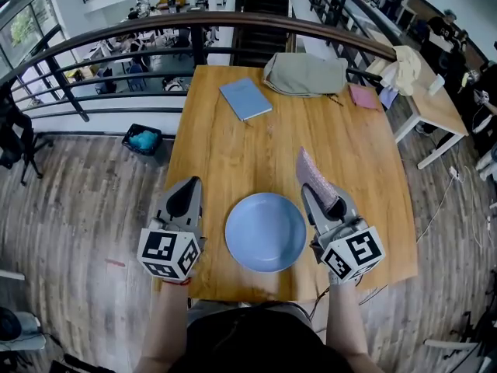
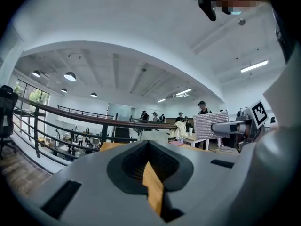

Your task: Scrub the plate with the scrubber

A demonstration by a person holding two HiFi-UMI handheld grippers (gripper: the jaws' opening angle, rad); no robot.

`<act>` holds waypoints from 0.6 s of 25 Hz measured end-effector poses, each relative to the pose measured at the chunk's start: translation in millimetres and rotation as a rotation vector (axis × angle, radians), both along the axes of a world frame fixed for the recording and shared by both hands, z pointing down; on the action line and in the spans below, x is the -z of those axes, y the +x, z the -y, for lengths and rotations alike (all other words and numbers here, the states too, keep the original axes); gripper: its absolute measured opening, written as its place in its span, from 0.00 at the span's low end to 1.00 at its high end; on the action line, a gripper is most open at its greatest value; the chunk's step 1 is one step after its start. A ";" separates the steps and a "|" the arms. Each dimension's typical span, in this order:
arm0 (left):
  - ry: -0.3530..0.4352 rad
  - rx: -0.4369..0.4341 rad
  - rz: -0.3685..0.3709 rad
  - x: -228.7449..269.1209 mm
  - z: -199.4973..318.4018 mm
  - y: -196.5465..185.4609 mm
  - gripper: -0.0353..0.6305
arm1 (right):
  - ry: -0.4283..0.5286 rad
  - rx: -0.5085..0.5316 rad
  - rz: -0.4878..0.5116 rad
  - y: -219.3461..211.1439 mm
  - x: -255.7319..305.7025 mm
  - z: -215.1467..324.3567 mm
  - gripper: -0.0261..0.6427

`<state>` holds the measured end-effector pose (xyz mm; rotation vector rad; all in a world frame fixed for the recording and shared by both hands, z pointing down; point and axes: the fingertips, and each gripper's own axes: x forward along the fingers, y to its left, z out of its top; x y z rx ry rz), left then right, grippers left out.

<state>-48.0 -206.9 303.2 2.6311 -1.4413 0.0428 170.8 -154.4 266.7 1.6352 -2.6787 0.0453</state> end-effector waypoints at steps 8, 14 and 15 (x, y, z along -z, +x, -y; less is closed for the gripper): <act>-0.001 0.015 -0.030 6.7 -0.7 3.1 0.05 | 0.035 -0.079 0.022 17.0 14.5 4.0 0.15; -0.014 0.017 -0.038 1.4 -2.5 3.5 0.05 | 0.027 -0.087 0.022 18.7 10.1 0.3 0.16; -0.014 0.020 -0.044 2.3 -2.1 3.2 0.05 | 0.027 -0.088 0.025 19.1 10.2 0.3 0.16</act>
